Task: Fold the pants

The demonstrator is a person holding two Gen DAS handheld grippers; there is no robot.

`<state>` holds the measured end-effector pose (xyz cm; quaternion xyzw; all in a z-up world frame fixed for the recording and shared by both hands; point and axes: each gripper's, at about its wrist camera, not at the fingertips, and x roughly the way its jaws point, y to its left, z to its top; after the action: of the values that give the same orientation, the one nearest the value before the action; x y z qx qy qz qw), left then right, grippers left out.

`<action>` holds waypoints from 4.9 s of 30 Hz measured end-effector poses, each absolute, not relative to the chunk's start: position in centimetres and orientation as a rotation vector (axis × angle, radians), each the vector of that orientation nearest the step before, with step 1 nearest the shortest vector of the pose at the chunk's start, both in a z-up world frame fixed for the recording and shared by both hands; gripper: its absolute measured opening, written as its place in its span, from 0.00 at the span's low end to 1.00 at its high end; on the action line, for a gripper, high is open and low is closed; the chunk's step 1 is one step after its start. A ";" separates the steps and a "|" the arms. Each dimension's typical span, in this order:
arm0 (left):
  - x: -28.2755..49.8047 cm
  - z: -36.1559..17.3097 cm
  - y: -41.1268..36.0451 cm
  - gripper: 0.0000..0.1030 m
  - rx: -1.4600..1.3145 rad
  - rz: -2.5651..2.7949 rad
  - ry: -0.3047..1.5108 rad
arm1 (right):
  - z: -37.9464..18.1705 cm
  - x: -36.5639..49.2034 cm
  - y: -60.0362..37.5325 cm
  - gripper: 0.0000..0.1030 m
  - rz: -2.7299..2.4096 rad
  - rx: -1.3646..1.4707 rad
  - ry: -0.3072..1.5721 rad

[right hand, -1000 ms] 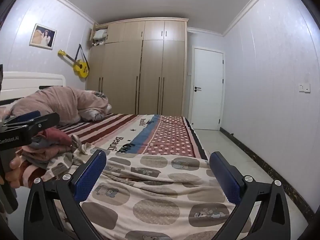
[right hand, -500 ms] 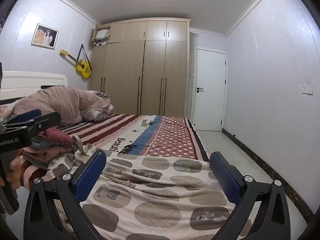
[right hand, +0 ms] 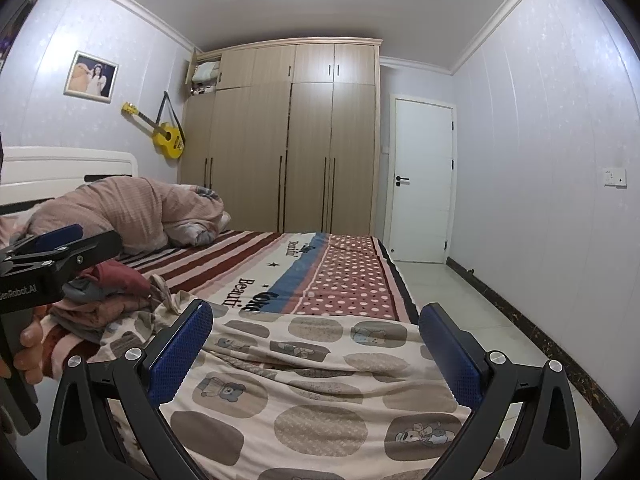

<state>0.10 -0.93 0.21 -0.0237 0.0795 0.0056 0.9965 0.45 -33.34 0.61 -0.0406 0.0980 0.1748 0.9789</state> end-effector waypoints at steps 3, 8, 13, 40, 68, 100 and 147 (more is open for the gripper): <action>0.0 0.2 -1.0 0.99 -0.046 0.016 0.160 | 0.6 0.3 -33.4 1.00 0.353 -0.081 0.200; -0.2 0.2 -1.0 0.99 -0.049 0.021 0.162 | 0.5 0.1 -33.5 1.00 0.352 -0.073 0.200; -0.2 0.2 -1.1 0.99 -0.046 0.028 0.161 | 0.6 -0.1 -33.7 1.00 0.348 -0.067 0.202; -0.8 0.1 -1.0 0.99 -0.046 0.045 0.163 | 1.2 -0.6 -33.8 0.99 0.355 -0.072 0.204; 6.7 -13.1 5.9 0.99 -0.136 0.142 0.502 | -10.8 3.8 -37.6 0.74 0.253 0.158 0.537; 5.3 -20.7 5.9 0.99 -0.258 0.121 0.763 | -18.9 5.7 -40.4 0.06 0.164 0.343 0.655; 4.6 -12.8 11.1 0.04 -0.310 0.122 0.526 | -10.2 7.5 -39.3 0.04 0.211 0.148 0.497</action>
<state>4.63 11.10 -12.76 -0.1527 0.2586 0.0599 0.9519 7.46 -39.32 -10.20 0.0733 0.2455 0.1044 0.9610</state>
